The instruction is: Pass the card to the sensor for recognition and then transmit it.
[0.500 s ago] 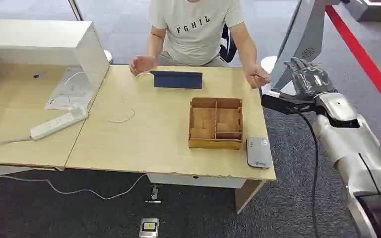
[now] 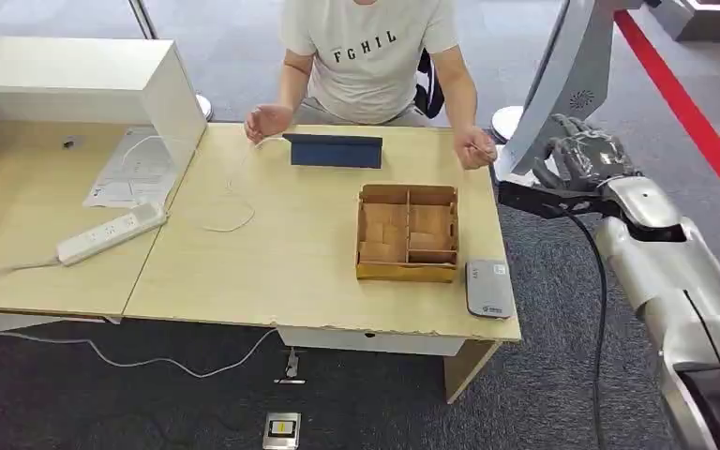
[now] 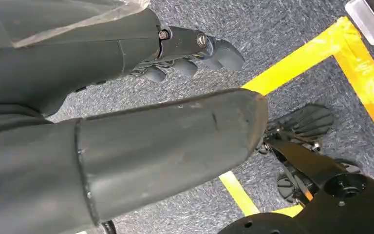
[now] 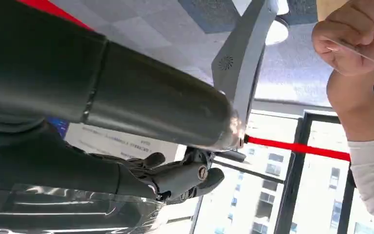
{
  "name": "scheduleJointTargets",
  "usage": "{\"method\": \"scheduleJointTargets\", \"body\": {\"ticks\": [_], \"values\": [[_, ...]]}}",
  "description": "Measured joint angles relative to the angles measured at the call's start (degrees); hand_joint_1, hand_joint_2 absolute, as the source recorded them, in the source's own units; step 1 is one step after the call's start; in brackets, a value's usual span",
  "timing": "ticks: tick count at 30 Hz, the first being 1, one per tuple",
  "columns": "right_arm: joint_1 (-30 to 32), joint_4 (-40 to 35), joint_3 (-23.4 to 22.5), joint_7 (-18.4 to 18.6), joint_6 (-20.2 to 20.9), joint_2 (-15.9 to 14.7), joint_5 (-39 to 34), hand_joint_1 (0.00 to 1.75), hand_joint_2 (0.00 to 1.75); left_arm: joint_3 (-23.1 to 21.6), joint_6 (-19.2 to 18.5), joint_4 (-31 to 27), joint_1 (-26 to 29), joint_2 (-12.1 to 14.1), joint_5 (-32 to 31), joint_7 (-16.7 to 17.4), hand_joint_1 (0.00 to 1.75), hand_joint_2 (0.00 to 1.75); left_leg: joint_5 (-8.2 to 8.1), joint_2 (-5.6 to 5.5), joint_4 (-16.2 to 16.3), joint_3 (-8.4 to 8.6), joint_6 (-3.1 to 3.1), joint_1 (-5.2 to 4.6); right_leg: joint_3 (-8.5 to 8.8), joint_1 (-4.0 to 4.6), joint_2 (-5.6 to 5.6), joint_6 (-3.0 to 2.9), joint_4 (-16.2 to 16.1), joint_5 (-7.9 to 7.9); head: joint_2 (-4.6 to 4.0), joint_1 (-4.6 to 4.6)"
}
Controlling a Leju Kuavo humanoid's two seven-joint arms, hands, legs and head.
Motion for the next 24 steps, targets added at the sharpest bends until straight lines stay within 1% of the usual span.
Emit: {"method": "scheduleJointTargets", "body": {"ticks": [3, 4, 7, 10, 12, 13, 14, 16, 17, 18, 19, 20, 21, 22, 24], "values": [[0.0, 0.0, 0.0, 0.0, 0.0, 0.0, 0.0, 1.75, 0.0, 0.0, 0.0, 0.0, 0.1, 0.0, 0.1, -0.1, 0.0, 0.0, 0.0, 0.0, 0.0, 0.0, 0.0, 0.0, 0.0, 0.0, 0.0, 0.0, 0.0, 0.0, -0.02, 0.0], [0.0, 0.0, 0.0, 0.0, 0.0, 0.0, 0.0, 1.75, 1.75, 0.0, 0.0, 0.0, 0.1, 0.0, 0.1, -0.1, 0.0, 0.0, 0.0, 0.0, 0.0, 0.0, 0.0, 0.0, 0.0, 0.0, 0.0, 0.0, 0.0, 0.0, 0.0, 0.0], [0.0, 0.0, 0.0, -0.6, 0.0, 0.0, -0.2, 1.75, 1.75, 0.0, 0.0, 0.0, 0.2, 0.0, 0.2, -0.2, 0.0, 0.0, 0.0, 0.0, 0.0, 0.0, 0.0, 0.0, 0.0, 0.0, 0.0, 0.0, 0.0, 0.0, 0.0, 0.0], [0.0, 0.0, 0.0, -1.2, 0.1, 0.0, -0.5, 1.71, 1.75, 0.0, 0.0, 0.0, 0.2, 0.0, 0.3, -0.3, 0.0, 0.0, 0.0, -0.01, 0.0, 0.0, 0.0, 0.0, 0.0, 0.0, 0.0, 0.0, 0.0, 0.0, 0.0, 0.0], [0.0, 0.0, 0.0, -1.2, 0.1, 0.0, -0.5, 1.54, 1.75, 0.0, 0.0, 0.0, 0.3, 0.0, 0.4, -0.3, 0.0, 0.0, 0.0, -0.01, 0.0, -0.01, 0.0, 0.0, 0.0, 0.0, 0.0, 0.0, 0.0, 0.0, 0.0, 0.0], [0.0, 0.0, 0.0, -1.2, 0.2, 0.1, -0.4, 1.12, 1.75, 0.0, 0.0, 0.0, 0.3, 0.0, 0.5, -0.3, 0.0, 0.0, 0.0, -0.01, 0.0, 0.0, 0.0, 0.0, 0.01, 0.0, 0.0, 0.0, 0.0, 0.0, 0.0, 0.0], [0.0, 0.0, 0.0, -1.2, 0.2, 0.1, -0.3, 1.5, 1.75, 0.0, 0.0, 0.0, 0.3, 0.0, 0.5, -0.3, 0.0, 0.0, 0.0, 0.0, 0.0, 0.0, 0.0, 0.0, 0.01, 0.0, 0.0, 0.0, 0.0, 0.0, 0.0, 0.0], [0.0, 0.0, 0.0, -1.2, 0.2, 0.1, -0.3, 1.52, 1.75, 0.0, 0.0, 0.0, 0.3, 0.0, 0.6, -0.3, 0.0, 0.0, 0.0, 0.0, 0.0, 0.0, 0.0, 0.0, 0.0, 0.0, 0.0, 0.0, 0.0, 0.0, 0.0, 0.0], [0.0, 0.0, 0.0, -1.1, 0.2, 0.2, -0.2, 1.38, 1.75, 0.0, 0.0, 0.0, 0.3, 0.0, 0.6, -0.3, 0.0, 0.0, 0.0, 0.0, 0.0, 0.0, 0.0, 0.0, 0.0, 0.0, 0.0, 0.0, 0.0, 0.0, 0.0, 0.0], [0.0, 0.0, 0.0, -0.9, 0.1, 0.2, 0.1, 0.94, 1.75, 0.0, 0.0, 0.0, 0.3, 0.0, 0.6, -0.3, 0.0, 0.0, 0.0, -0.01, 0.0, 0.0, 0.0, 0.0, 0.0, 0.0, 0.0, 0.0, 0.0, 0.0, 0.0, 0.0], [0.0, 0.0, 0.0, -0.6, 0.1, 0.2, 0.2, 1.03, 1.75, 0.0, 0.0, 0.0, 0.3, 0.0, 0.6, -0.3, 0.0, 0.0, 0.0, -0.01, 0.0, 0.0, 0.0, 0.0, 0.0, 0.0, 0.0, 0.0, 0.0, 0.0, 0.0, 0.0], [0.0, 0.0, 0.0, -0.6, 0.0, 0.2, 0.2, 0.73, 1.75, 0.0, 0.0, 0.0, 0.3, 0.0, 0.6, -0.3, 0.0, 0.0, 0.0, -0.01, 0.0, 0.0, 0.0, 0.0, 0.0, 0.0, 0.0, 0.0, 0.0, 0.0, 0.0, 0.0], [0.0, 0.0, 0.0, -0.5, 0.0, 0.2, 0.3, 0.56, 1.75, 0.0, 0.0, 0.0, 0.3, 0.0, 0.6, -0.3, 0.0, 0.0, 0.0, -0.01, 0.0, 0.0, 0.0, 0.0, 0.0, 0.0, 0.0, 0.0, 0.0, 0.0, 0.0, 0.0], [0.0, 0.0, 0.0, -0.5, 0.0, 0.2, 0.3, 0.0, 0.0, 0.0, 0.0, 0.0, 0.3, 0.0, 0.6, -0.3, 0.0, 0.0, 0.0, 0.0, 0.0, 0.0, 0.0, 0.0, 0.0, 0.0, 0.0, 0.0, 0.0, 0.0, 0.0, 0.0], [0.0, 0.0, 0.0, -0.5, -0.1, 0.2, 0.5, 0.0, 0.0, 0.0, 0.0, 0.0, 0.3, 0.0, 0.6, -0.3, 0.0, 0.0, 0.0, 0.0, 0.0, 0.0, 0.0, 0.0, 0.0, 0.0, 0.0, 0.0, 0.0, 0.0, 0.0, 0.0]]}}
